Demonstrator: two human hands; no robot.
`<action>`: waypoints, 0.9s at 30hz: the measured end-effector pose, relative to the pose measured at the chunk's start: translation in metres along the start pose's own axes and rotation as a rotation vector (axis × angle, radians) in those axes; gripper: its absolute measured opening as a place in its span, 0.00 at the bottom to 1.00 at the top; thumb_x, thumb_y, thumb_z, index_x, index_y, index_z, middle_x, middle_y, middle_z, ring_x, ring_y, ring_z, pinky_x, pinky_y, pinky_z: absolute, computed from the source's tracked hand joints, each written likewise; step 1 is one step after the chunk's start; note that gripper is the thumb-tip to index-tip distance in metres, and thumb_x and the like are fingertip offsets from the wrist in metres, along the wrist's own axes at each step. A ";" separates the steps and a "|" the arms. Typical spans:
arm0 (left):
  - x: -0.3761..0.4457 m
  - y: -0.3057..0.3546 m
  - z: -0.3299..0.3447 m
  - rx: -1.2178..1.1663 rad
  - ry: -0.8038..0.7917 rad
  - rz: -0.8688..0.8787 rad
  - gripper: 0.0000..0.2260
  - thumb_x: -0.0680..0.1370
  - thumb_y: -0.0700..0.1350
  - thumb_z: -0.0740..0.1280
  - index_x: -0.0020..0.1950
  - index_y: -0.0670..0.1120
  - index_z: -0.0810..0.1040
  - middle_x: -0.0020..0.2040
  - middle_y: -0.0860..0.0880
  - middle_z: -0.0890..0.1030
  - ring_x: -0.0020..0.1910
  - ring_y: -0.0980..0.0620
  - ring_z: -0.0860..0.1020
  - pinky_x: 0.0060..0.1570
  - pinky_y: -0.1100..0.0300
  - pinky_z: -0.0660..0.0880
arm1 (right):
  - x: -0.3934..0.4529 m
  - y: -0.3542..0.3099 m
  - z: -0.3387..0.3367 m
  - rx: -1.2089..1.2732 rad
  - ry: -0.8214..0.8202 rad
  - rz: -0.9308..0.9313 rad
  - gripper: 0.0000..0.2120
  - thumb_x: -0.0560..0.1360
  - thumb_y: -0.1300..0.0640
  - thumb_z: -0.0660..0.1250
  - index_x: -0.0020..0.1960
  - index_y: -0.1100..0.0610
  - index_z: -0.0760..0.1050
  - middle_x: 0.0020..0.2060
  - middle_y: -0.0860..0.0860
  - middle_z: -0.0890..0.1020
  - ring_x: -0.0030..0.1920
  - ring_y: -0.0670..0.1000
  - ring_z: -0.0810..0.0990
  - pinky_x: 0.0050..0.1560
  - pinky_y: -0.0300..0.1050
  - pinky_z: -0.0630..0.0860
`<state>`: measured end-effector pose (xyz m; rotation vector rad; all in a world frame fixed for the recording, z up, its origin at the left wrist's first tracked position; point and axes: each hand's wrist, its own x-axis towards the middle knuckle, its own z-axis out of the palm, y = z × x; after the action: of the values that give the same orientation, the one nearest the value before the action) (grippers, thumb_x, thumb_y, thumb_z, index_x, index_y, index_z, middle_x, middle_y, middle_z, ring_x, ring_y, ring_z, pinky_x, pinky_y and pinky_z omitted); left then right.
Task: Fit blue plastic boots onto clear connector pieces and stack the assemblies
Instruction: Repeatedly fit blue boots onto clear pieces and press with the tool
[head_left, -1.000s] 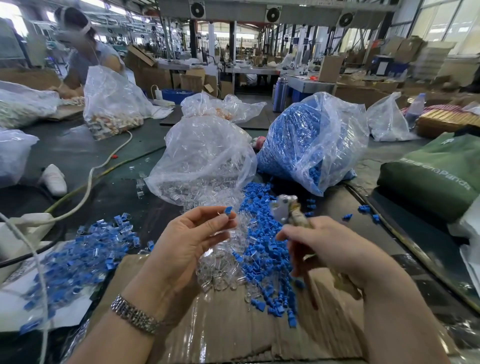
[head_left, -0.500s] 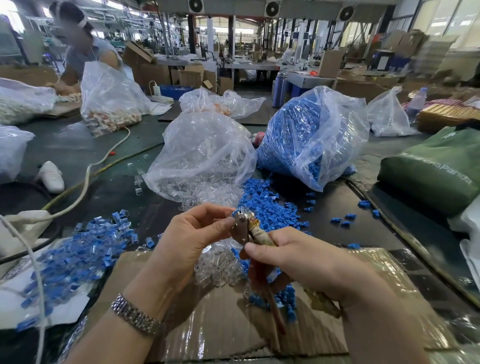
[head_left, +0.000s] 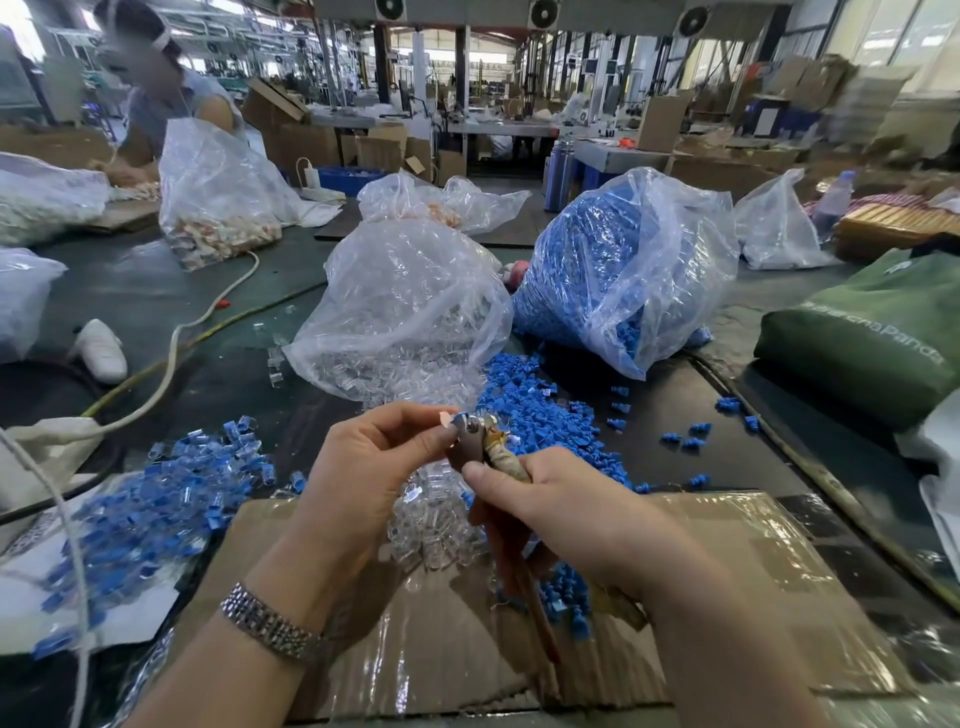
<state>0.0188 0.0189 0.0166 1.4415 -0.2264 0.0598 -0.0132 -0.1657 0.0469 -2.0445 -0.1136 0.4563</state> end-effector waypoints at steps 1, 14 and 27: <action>0.000 0.000 -0.002 0.028 0.008 0.021 0.09 0.70 0.45 0.74 0.49 0.48 0.87 0.48 0.46 0.87 0.50 0.50 0.86 0.47 0.65 0.80 | -0.002 0.001 -0.004 0.003 -0.005 0.001 0.26 0.79 0.35 0.64 0.47 0.58 0.82 0.36 0.53 0.85 0.40 0.59 0.87 0.50 0.59 0.83; 0.012 -0.007 -0.048 1.148 0.315 -0.005 0.07 0.75 0.40 0.72 0.44 0.53 0.81 0.44 0.53 0.80 0.44 0.54 0.79 0.38 0.58 0.72 | 0.017 0.047 -0.056 -0.682 0.556 0.412 0.12 0.75 0.48 0.67 0.50 0.57 0.71 0.55 0.58 0.76 0.56 0.61 0.76 0.51 0.51 0.75; 0.015 -0.021 -0.034 1.337 0.049 -0.072 0.05 0.79 0.49 0.71 0.53 0.54 0.86 0.42 0.57 0.73 0.46 0.55 0.76 0.50 0.59 0.73 | 0.026 0.042 -0.042 -0.815 0.610 0.235 0.24 0.78 0.40 0.69 0.68 0.51 0.71 0.64 0.53 0.71 0.67 0.57 0.69 0.65 0.58 0.71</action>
<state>0.0416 0.0480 -0.0051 2.7720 -0.0713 0.2132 0.0216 -0.2145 0.0222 -2.9229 0.3731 -0.1342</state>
